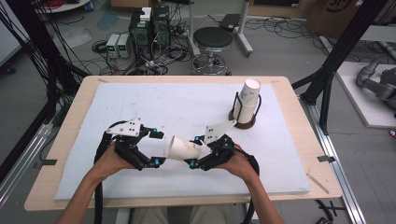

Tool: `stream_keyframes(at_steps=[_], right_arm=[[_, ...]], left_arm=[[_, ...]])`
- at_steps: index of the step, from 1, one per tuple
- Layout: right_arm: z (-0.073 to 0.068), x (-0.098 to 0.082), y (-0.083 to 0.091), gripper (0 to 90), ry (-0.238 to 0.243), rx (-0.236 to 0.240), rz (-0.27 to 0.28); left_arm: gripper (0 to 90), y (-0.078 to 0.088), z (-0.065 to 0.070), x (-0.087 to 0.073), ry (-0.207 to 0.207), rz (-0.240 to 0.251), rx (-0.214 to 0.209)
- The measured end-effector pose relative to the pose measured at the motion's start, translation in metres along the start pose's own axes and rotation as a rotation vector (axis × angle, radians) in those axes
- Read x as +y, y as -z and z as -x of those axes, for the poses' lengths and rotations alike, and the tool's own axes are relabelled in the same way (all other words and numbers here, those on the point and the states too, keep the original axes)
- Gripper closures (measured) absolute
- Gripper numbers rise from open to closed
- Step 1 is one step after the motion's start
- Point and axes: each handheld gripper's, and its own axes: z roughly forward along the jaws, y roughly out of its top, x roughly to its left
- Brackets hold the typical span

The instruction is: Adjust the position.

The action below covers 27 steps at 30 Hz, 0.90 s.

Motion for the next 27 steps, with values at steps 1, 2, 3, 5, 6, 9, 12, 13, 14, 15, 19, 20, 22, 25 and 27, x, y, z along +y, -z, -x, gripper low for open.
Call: stream_keyframes(at_steps=[1, 2, 3, 5, 6, 9, 12, 13, 14, 15, 19, 20, 22, 25, 27], right_arm=[[0.0, -0.001, 0.0, 37.4, -0.003, 0.004, 0.007], [-0.001, -0.001, 0.0, 37.4, -0.001, -0.003, 0.014], [-0.001, -0.002, 0.0, 37.4, -0.002, -0.007, 0.024], [-0.001, -0.003, 0.0, 37.4, -0.005, -0.01, 0.037], [-0.002, -0.003, 0.001, 37.4, -0.003, -0.012, 0.043], [-0.002, -0.005, 0.001, 37.4, -0.007, -0.015, 0.062], [-0.003, -0.007, 0.001, 37.4, -0.004, -0.015, 0.082], [-0.003, -0.008, 0.001, 37.4, 0.001, -0.015, 0.091], [-0.004, -0.009, 0.001, 37.4, 0.002, -0.018, 0.098], [-0.004, -0.01, 0.001, 37.4, 0.002, -0.024, 0.101], [-0.005, -0.012, 0.001, 37.4, -0.005, -0.02, 0.124], [-0.005, -0.012, 0.0, 37.4, -0.006, -0.019, 0.13], [-0.006, -0.013, 0.0, 37.4, -0.004, -0.015, 0.142], [-0.006, -0.014, 0.0, 37.4, 0.002, -0.016, 0.159], [-0.007, -0.014, 0.0, 37.4, 0.004, -0.02, 0.158]], left_arm=[[8.2, -0.001, 0.0, -0.002, -0.002, 0.004, -0.001], [8.2, -0.001, 0.0, -0.003, -0.002, 0.006, -0.001], [8.2, -0.002, 0.0, -0.004, -0.004, 0.016, 0.0], [8.2, -0.002, 0.001, -0.007, -0.003, 0.032, 0.005], [8.2, -0.003, 0.001, -0.008, -0.005, 0.042, 0.005], [8.3, -0.004, 0.001, -0.012, -0.004, 0.067, 0.003], [8.2, -0.006, 0.001, -0.017, 0.0, 0.087, 0.003], [8.3, -0.006, 0.001, -0.018, 0.001, 0.094, 0.003], [8.2, -0.007, 0.001, -0.019, 0.002, 0.101, 0.002], [8.2, -0.008, 0.001, -0.02, 0.006, 0.109, -0.005], [8.2, -0.009, 0.001, -0.021, 0.001, 0.119, -0.011], [8.3, -0.01, 0.001, -0.021, -0.003, 0.123, -0.011], [8.2, -0.011, 0.001, -0.022, -0.002, 0.13, -0.012], [8.2, -0.012, 0.0, -0.023, 0.0, 0.131, -0.018], [8.3, -0.013, 0.0, -0.024, 0.003, 0.142, -0.027]])
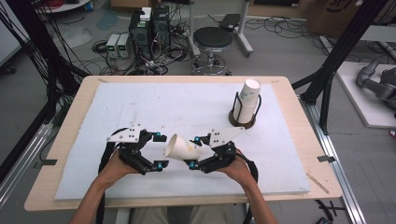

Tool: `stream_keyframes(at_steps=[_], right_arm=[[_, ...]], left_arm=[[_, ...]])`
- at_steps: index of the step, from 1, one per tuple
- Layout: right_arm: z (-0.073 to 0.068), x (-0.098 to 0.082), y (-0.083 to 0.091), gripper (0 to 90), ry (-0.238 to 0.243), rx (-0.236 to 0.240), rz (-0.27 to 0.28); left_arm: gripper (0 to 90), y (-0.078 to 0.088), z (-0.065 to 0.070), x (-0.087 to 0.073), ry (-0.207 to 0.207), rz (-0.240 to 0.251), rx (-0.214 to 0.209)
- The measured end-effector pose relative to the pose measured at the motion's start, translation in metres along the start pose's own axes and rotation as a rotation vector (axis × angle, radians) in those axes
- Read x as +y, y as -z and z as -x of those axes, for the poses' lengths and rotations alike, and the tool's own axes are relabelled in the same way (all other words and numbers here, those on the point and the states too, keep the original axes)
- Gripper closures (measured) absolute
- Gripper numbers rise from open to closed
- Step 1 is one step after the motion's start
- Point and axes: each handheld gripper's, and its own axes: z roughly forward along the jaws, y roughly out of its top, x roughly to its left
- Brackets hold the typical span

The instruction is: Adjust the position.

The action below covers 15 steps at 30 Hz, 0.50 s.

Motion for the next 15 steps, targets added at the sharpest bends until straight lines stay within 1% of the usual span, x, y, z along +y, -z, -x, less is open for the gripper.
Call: stream_keyframes(at_steps=[2, 4, 8, 9, 12, 15], right_arm=[[-0.0008, 0.0, 0.0003, 37.4, -0.005, 0.008, 0.015], [-0.0007, -0.0001, 0.0001, 37.4, -0.002, 0.008, 0.014], [-0.0015, -0.0003, -0.0005, 37.4, -0.003, 0.005, 0.017], [-0.0009, -0.0005, -0.0003, 37.4, 0.008, 0.002, 0.022], [-0.0017, -0.0004, -0.0003, 37.4, -0.001, 0.007, 0.029], [-0.0019, -0.0004, -0.0009, 37.4, 0.003, 0.01, 0.032]], left_arm=[[8.4, -0.0004, -0.0003, -0.0005, 0.0, 0.002, 0.006], [8.4, -0.0011, -0.0004, -0.0006, 0.003, 0.01, 0.006], [8.6, -0.0029, -0.0001, -0.0003, -0.005, 0.014, -0.002], [8.6, -0.0035, -0.0001, -0.0002, -0.004, 0.016, -0.004], [8.6, -0.0055, -0.0007, 0.0001, -0.007, 0.023, -0.006], [8.6, -0.0077, -0.0008, 0.0009, -0.003, 0.031, -0.01]])
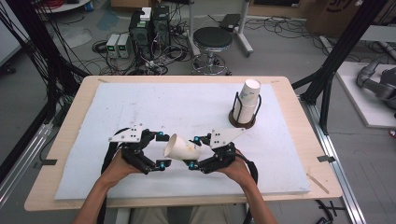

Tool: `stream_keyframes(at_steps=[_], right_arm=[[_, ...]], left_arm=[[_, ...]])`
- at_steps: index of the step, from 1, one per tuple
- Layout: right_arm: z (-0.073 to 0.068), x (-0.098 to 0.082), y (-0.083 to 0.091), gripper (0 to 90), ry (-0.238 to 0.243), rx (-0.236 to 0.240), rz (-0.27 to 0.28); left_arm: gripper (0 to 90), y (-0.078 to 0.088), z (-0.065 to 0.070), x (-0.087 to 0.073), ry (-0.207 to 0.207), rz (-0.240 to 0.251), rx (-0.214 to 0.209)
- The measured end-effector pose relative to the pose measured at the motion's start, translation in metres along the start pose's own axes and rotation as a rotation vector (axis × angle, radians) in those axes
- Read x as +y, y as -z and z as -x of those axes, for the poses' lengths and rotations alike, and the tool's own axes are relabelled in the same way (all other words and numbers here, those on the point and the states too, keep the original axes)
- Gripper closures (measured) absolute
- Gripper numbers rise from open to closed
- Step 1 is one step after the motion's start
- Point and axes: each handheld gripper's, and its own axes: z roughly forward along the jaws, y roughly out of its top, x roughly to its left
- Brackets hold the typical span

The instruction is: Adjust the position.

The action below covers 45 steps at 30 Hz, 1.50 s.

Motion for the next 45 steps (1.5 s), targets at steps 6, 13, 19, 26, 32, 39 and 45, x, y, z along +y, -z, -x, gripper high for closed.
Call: stream_keyframes(at_steps=[6, 13, 19, 26, 32, 39, 45], right_arm=[[0.0, 0.0, -0.001, 37.4, 0.008, 0.003, 0.002], [0.0, 0.0, -0.002, 37.4, 0.007, 0.01, 0.012], [-0.001, -0.001, -0.003, 37.4, 0.009, 0.012, 0.012], [-0.001, -0.001, -0.004, 37.5, 0.016, 0.023, 0.013], [-0.002, -0.001, -0.006, 37.5, 0.022, 0.027, 0.011], [-0.002, -0.001, -0.006, 37.5, 0.019, 0.03, 0.009], [-0.002, -0.001, -0.005, 37.5, 0.016, 0.031, 0.011]], left_arm=[[8.6, -0.006, 0.0, 0.002, -0.006, 0.006, -0.018], [9.2, -0.016, 0.001, 0.005, -0.016, 0.021, -0.038], [10.4, -0.021, 0.001, 0.008, -0.02, 0.037, -0.047], [12.3, -0.022, 0.001, 0.011, -0.018, 0.034, -0.062], [13.6, -0.025, 0.001, 0.014, -0.011, 0.026, -0.082], [20.3, -0.023, 0.002, 0.014, -0.025, 0.025, -0.107], [28.2, -0.021, 0.003, 0.015, -0.045, 0.037, -0.121]])
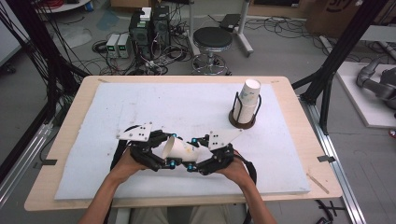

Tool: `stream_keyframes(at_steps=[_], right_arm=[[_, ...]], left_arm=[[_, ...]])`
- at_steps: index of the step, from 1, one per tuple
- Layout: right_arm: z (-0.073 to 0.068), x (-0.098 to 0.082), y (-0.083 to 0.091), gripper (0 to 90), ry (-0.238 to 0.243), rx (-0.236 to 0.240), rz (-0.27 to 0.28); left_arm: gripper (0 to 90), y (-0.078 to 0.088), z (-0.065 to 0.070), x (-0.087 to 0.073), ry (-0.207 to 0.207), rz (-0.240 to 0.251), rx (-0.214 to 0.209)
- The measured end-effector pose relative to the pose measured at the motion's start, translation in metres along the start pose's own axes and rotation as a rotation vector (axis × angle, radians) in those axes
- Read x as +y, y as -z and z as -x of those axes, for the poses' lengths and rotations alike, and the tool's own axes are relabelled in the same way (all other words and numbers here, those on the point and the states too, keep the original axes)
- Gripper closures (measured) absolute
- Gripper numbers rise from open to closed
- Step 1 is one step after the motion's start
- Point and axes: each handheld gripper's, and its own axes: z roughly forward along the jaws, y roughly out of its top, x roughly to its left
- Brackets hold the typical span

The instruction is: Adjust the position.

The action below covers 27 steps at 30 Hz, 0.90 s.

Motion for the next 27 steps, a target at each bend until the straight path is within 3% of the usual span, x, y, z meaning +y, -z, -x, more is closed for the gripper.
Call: stream_keyframes(at_steps=[21, 24, 27], right_arm=[[-0.0005, 0.0001, -0.0003, 37.0, 0.024, 0.011, -0.011], [-0.0016, 0.0003, -0.0013, 25.7, 0.033, 0.004, -0.017], [-0.0021, 0.0006, -0.0028, 22.1, 0.032, 0.001, -0.033]], left_arm=[[33.9, 0.0021, 0.0016, 0.0003, -0.016, -0.017, -0.008], [34.0, 0.0028, 0.0016, 0.0005, -0.015, -0.016, -0.008], [34.0, 0.0022, 0.0017, 0.0003, -0.016, -0.02, -0.008]])
